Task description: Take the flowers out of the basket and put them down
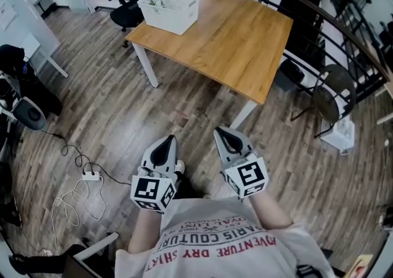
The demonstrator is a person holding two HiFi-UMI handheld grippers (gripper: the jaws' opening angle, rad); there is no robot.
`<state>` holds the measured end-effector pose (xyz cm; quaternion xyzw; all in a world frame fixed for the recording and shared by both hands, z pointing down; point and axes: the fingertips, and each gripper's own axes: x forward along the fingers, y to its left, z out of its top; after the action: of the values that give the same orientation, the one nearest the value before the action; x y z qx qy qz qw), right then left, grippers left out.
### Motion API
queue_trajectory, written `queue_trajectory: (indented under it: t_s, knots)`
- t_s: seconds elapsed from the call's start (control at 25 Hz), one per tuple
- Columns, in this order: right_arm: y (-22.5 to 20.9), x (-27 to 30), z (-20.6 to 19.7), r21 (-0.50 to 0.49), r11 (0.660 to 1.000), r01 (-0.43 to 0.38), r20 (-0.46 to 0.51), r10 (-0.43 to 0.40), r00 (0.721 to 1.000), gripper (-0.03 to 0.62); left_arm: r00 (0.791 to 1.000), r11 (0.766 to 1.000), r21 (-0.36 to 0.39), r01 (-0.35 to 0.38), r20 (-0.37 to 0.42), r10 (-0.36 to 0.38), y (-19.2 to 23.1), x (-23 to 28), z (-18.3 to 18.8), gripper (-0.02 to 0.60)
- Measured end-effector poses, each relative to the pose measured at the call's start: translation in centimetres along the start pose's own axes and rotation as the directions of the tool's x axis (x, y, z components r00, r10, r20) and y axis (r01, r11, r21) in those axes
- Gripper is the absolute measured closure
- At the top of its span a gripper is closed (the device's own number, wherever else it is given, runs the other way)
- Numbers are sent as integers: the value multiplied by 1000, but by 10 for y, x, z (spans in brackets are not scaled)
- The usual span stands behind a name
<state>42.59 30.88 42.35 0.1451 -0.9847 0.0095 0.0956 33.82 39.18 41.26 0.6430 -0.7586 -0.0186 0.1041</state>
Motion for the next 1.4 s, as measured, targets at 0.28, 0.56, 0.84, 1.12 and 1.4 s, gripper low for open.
queue_trajectory:
  t_s: [0.28, 0.56, 0.84, 1.12, 1.4]
  knots:
    - [-6, 97, 31, -33, 999, 33, -4, -33, 999, 565, 1000, 1000, -8, 24, 19, -24, 91, 49, 37, 555]
    - [-11, 190, 53, -50, 995, 88, -21, -89, 996, 565, 998, 999, 1, 48, 38, -48, 188, 93, 73, 555]
    - [-6, 263, 69, -25, 997, 71, -5, -71, 997, 565, 999, 999, -12, 45, 23, -45, 250, 123, 88, 555]
    - [-21, 325, 66, -26, 999, 33, -17, -33, 999, 565, 1000, 1000, -29, 9, -5, -9, 290, 156, 77, 555]
    - [-62, 416, 71, -9, 1000, -5, -20, 5, 1000, 565, 1000, 1000, 17, -19, -24, 19, 335, 221, 88, 555]
